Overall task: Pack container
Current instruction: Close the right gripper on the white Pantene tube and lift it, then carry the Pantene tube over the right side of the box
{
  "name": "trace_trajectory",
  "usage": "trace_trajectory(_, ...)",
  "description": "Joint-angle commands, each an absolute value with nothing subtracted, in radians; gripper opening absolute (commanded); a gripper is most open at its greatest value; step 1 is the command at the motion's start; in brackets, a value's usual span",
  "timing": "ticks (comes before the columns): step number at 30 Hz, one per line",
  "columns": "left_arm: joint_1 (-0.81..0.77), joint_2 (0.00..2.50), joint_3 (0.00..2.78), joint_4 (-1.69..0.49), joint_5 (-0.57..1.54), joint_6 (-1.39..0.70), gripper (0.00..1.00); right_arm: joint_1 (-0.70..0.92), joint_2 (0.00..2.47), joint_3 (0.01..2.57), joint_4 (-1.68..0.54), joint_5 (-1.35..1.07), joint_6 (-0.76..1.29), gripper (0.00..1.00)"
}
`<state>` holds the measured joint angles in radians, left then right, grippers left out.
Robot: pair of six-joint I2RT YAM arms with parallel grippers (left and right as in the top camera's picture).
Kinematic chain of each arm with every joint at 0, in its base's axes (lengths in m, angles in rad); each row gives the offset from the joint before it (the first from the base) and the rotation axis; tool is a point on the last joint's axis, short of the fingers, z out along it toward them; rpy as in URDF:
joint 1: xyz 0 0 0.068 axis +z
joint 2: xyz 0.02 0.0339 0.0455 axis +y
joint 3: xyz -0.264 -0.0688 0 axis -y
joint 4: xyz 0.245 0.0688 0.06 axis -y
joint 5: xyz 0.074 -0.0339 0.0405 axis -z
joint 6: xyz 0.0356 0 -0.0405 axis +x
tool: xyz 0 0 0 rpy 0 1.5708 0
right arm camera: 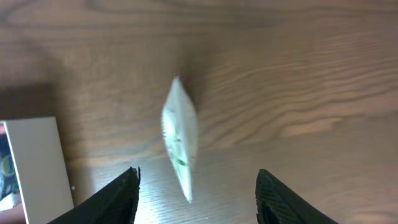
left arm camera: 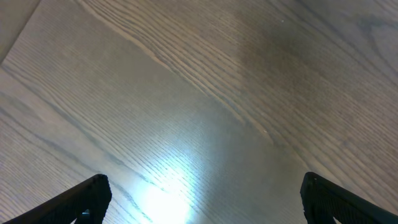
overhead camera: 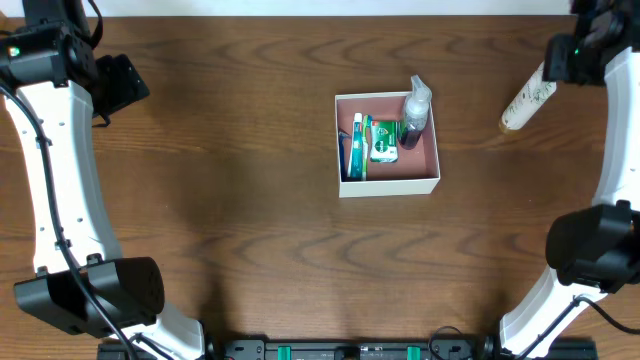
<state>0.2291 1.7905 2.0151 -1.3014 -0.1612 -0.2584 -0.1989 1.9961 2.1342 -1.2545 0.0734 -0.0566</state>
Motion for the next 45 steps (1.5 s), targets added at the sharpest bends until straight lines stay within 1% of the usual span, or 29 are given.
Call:
trace_trajectory(1, 0.233, 1.797, 2.006, -1.304, -0.170, -0.261, 0.98, -0.203, 1.998, 2.062, -1.224, 0.026, -0.091, 0.58)
trace_trajectory(7, 0.233, 1.797, 2.006, -1.304, -0.170, -0.260, 0.98, -0.204, 1.998, 1.948, -1.136, 0.026, -0.107, 0.58)
trace_trajectory(9, 0.233, 1.797, 2.006, -1.304, -0.170, -0.260, 0.98, -0.206, 1.998, 1.923, -1.114, 0.025, -0.107, 0.55)
trace_trajectory(10, 0.233, 1.797, 2.006, -1.304, -0.170, -0.260, 0.98, -0.205, 1.998, 1.914, -1.103, 0.025, -0.106, 0.51)
trace_trajectory(11, 0.233, 1.797, 2.006, -1.304, -0.170, -0.261, 0.98, -0.205, 1.998, 1.911, -1.095, 0.025, -0.105, 0.44)
trace_trajectory(12, 0.233, 1.797, 2.006, -1.304, -0.170, -0.260, 0.98, -0.205, 1.998, 1.911, -1.089, 0.025, -0.104, 0.32)
trace_trajectory(14, 0.233, 1.797, 2.006, -1.304, -0.170, -0.261, 0.98, -0.205, 1.998, 1.911, -1.076, 0.026, -0.093, 0.12)
trace_trajectory(16, 0.233, 1.797, 2.006, -1.304, -0.170, -0.261, 0.98, -0.205, 1.998, 1.911, -1.073, 0.025, -0.069, 0.01)
trace_trajectory(22, 0.233, 1.797, 2.006, -1.304, -0.170, -0.261, 0.98, -0.204, 1.975, 1.958, -1.098, -0.033, -0.019, 0.01)
trace_trajectory(26, 0.233, 1.797, 2.006, -1.304, -0.170, -0.261, 0.98, -0.195, 1.926, 2.094, -1.146, -0.072, 0.008, 0.01)
trace_trajectory(31, 0.233, 1.797, 2.006, -1.304, -0.170, -0.261, 0.98, -0.157, 1.850, 2.313, -1.232, -0.064, 0.007, 0.01)
trace_trajectory(33, 0.233, 1.797, 2.006, -1.304, -0.170, -0.260, 0.98, -0.130, 1.813, 2.400, -1.275, -0.064, 0.035, 0.01)
trace_trajectory(36, 0.233, 1.797, 2.006, -1.304, -0.170, -0.261, 0.98, -0.085, 1.764, 2.459, -1.322, -0.065, 0.085, 0.01)
trace_trajectory(41, 0.233, 1.797, 2.006, -1.304, -0.170, -0.260, 0.98, 0.027, 1.687, 2.467, -1.396, -0.065, 0.154, 0.01)
trace_trajectory(45, 0.233, 1.797, 2.006, -1.304, -0.170, -0.261, 0.98, 0.112, 1.662, 2.467, -1.505, -0.065, 0.245, 0.01)
